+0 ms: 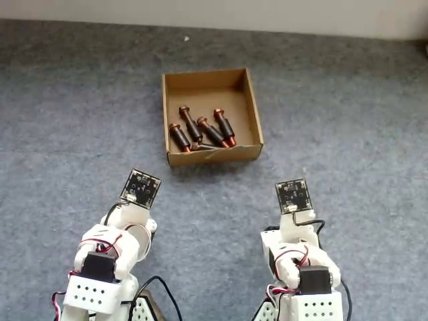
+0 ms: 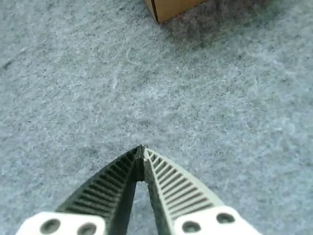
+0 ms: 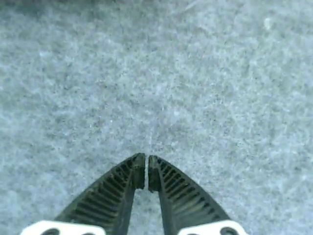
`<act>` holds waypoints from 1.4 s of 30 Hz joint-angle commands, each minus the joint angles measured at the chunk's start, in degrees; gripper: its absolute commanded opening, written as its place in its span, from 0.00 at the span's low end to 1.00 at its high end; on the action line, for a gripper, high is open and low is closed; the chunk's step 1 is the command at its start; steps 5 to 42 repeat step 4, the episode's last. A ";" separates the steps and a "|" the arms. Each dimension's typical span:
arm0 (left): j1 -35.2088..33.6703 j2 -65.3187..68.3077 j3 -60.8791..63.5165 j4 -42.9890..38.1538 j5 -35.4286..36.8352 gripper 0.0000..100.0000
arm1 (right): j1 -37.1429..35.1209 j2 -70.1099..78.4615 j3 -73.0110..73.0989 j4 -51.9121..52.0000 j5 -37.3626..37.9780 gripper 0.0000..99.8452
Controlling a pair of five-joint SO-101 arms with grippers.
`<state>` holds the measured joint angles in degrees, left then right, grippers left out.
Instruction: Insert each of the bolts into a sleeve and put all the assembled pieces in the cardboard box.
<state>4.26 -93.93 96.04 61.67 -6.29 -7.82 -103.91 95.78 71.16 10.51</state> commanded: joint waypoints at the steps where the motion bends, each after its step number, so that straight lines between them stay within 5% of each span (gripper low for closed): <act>1: 0.66 -0.40 1.54 0.00 -0.62 0.01 | 0.48 -0.75 7.69 0.40 0.26 0.02; 42: 0.66 -0.40 1.54 0.00 -0.62 0.01 | 0.48 -0.75 7.69 0.40 0.26 0.02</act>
